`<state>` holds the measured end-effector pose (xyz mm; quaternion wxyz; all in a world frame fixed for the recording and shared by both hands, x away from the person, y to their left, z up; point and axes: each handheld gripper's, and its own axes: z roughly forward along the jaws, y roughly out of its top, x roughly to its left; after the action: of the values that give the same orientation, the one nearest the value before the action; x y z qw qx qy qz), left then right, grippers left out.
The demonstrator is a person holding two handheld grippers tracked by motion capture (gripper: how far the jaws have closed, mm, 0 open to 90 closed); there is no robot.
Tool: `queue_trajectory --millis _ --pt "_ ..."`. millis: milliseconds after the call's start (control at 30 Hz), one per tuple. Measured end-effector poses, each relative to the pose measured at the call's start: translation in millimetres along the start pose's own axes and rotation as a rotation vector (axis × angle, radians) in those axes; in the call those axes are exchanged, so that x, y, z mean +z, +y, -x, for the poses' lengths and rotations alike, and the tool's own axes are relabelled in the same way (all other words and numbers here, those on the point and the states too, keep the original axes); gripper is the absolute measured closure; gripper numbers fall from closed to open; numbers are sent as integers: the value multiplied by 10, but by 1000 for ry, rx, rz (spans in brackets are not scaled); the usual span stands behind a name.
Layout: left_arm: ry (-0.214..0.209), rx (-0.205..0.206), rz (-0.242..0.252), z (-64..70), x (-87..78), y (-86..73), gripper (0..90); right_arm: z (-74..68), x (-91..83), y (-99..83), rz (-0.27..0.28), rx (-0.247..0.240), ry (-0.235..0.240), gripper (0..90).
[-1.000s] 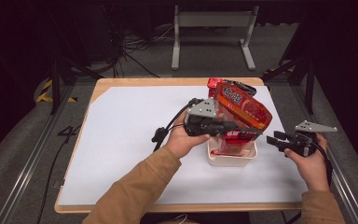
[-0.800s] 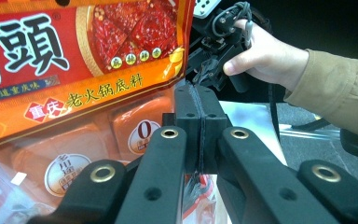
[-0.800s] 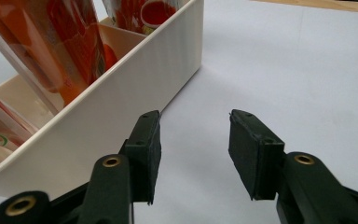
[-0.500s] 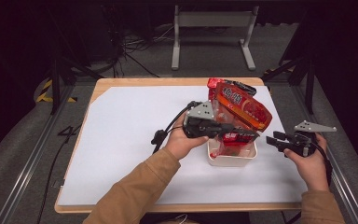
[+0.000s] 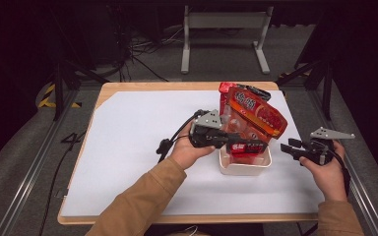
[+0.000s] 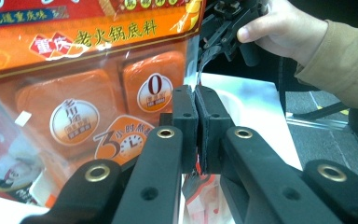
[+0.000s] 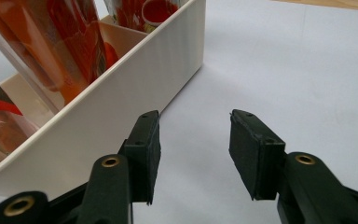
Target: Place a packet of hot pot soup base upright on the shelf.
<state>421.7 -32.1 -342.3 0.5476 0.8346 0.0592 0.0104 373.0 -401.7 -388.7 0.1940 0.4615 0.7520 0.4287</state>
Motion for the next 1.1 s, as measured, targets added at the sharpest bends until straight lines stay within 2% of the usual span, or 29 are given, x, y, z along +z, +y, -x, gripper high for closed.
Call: queue_trajectory --millis 133,200,333,467,700,833,900,1033,1100 --pt "0 -10 -11 -8 -15 -27 856 -3 6 -1 -1 -1 1 532" --pt "-18 -35 -13 -12 -23 -41 837 -4 7 0 -1 -3 1 531" --pt "-22 -53 -12 -27 -43 -76 818 -4 6 0 -2 -3 3 528" --pt "-21 -75 -5 -54 -68 -102 745 -1 14 7 1 -6 3 526" --pt "-19 -92 20 -44 -103 -89 570 -7 24 28 5 -7 4 517" --pt "14 -60 53 -9 -172 -50 504 -21 32 58 18 -17 10 510" --pt "8 -57 59 8 -206 -25 502 -28 18 71 27 -14 11 509" --pt "41 -55 48 63 -296 40 474 -33 -9 82 38 -14 15 508" --pt "73 -63 43 85 -351 60 456 -40 -1 78 32 -16 15 507"
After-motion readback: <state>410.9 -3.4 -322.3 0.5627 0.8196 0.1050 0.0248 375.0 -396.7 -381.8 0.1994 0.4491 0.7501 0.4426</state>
